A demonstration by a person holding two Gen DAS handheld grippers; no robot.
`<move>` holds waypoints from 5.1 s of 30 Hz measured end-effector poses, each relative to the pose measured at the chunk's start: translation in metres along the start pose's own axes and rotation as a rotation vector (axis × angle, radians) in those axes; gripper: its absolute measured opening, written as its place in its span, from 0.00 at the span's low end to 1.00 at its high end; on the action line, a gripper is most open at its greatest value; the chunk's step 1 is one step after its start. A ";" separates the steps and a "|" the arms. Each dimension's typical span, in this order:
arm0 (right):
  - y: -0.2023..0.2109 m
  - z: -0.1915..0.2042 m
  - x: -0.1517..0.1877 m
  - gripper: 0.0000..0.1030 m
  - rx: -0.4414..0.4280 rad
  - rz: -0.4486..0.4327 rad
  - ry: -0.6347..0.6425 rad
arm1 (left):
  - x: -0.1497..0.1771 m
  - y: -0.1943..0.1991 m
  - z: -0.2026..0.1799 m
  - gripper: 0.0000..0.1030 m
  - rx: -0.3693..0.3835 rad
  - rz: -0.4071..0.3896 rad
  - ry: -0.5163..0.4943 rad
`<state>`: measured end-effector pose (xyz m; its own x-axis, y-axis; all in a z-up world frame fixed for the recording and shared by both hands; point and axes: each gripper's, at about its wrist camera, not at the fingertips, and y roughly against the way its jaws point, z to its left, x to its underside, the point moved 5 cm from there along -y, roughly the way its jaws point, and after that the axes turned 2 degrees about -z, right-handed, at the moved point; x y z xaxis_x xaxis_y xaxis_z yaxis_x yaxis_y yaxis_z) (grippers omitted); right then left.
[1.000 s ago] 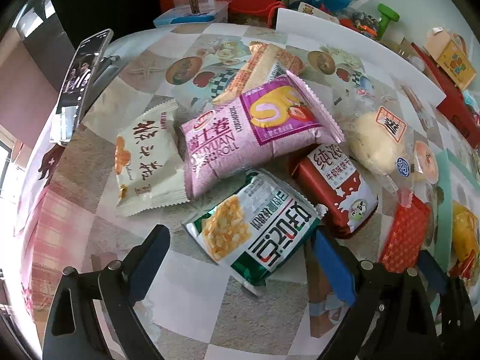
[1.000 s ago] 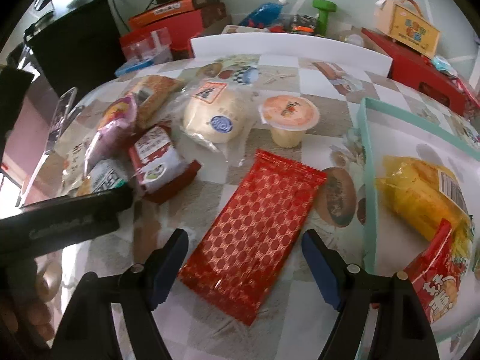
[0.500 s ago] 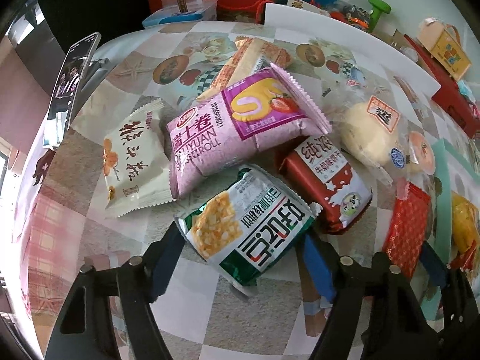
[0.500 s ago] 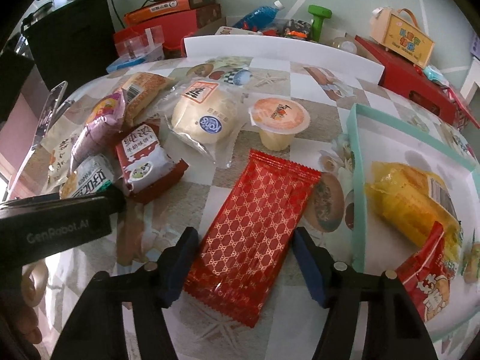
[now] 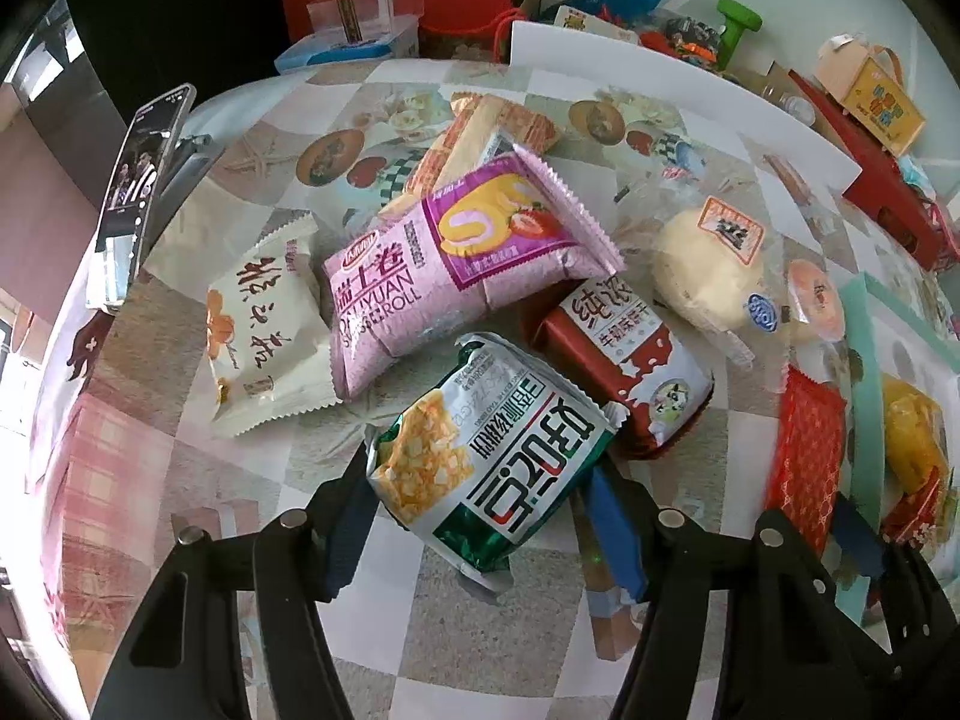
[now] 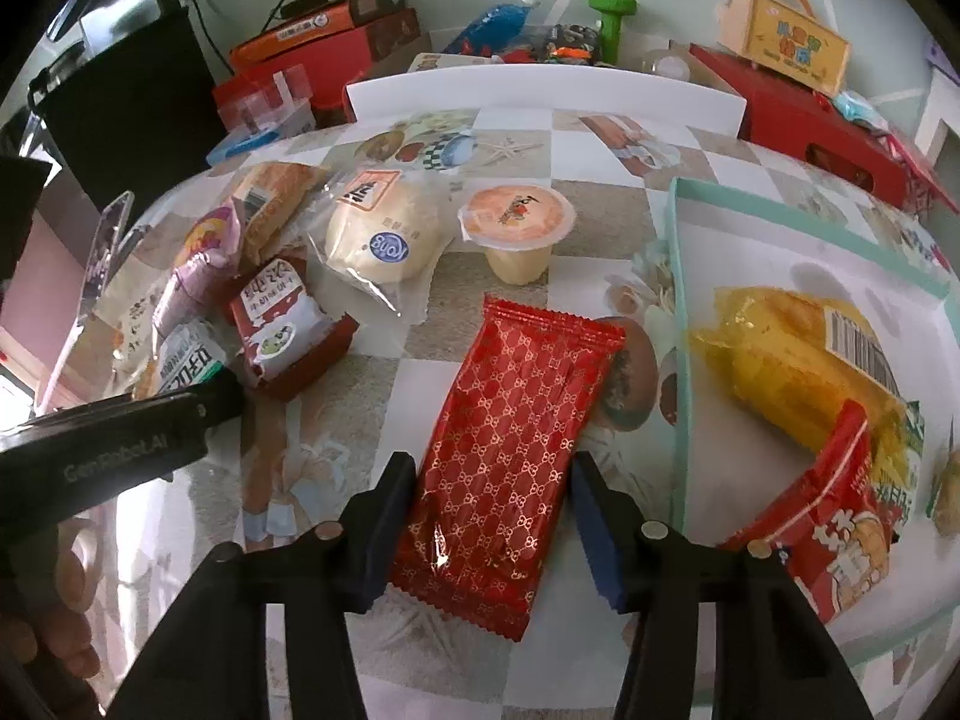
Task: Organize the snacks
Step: 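Grasp the red wafer pack with the right tool while the left tool grasps the green-white bag, then carry the red wafer pack and green-white bag into the tray and open both tools, then move both tools back over the remaining snacks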
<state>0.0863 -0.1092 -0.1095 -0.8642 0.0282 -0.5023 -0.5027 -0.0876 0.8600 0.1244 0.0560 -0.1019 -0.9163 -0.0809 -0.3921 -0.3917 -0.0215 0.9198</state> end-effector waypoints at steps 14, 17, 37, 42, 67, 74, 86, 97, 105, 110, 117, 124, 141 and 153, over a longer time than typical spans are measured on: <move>0.038 -0.001 -0.005 0.52 -0.056 -0.077 -0.037 | -0.002 0.038 0.002 0.65 0.026 -0.086 -0.001; 0.050 0.001 -0.009 0.52 -0.065 -0.110 -0.033 | -0.006 0.047 -0.001 0.65 0.030 -0.115 -0.003; 0.089 -0.053 -0.029 0.52 -0.040 -0.218 -0.167 | -0.021 0.091 -0.043 0.65 0.082 -0.255 -0.086; 0.098 -0.092 -0.033 0.52 -0.008 -0.244 -0.248 | -0.020 0.097 -0.066 0.65 0.103 -0.274 -0.143; 0.099 -0.269 0.000 0.53 0.139 -0.265 -0.636 | -0.004 0.077 -0.270 0.65 0.221 -0.214 -0.549; 0.092 -0.285 0.007 0.53 0.130 -0.257 -0.677 | -0.003 0.058 -0.314 0.65 0.237 -0.185 -0.601; 0.086 -0.284 0.003 0.53 0.134 -0.245 -0.660 | -0.004 0.045 -0.317 0.78 0.253 -0.150 -0.553; 0.088 -0.278 -0.002 0.56 0.137 -0.242 -0.622 | -0.015 0.057 -0.293 0.95 0.243 -0.194 -0.470; 0.082 -0.270 -0.007 0.80 0.117 -0.226 -0.587 | -0.024 0.056 -0.245 1.00 0.170 -0.222 -0.353; 0.082 -0.265 -0.011 1.00 0.121 -0.234 -0.563 | -0.024 0.058 -0.225 1.00 0.136 -0.250 -0.324; 0.086 -0.260 -0.016 1.00 0.165 -0.250 -0.518 | -0.024 0.059 -0.209 1.00 0.135 -0.265 -0.283; 0.086 -0.253 -0.020 1.00 0.158 -0.248 -0.503 | -0.021 0.063 -0.190 1.00 0.150 -0.268 -0.237; 0.094 -0.173 -0.046 1.00 0.024 -0.306 -0.388 | -0.025 0.090 -0.072 1.00 0.033 -0.283 -0.117; 0.079 -0.088 -0.056 1.00 -0.088 -0.271 -0.215 | -0.014 0.078 0.028 1.00 -0.043 -0.212 0.088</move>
<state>0.0965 -0.2049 -0.0219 -0.6887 0.2699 -0.6729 -0.7189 -0.1335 0.6822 0.1041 0.0836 -0.0251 -0.8026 -0.1564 -0.5757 -0.5689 -0.0896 0.8175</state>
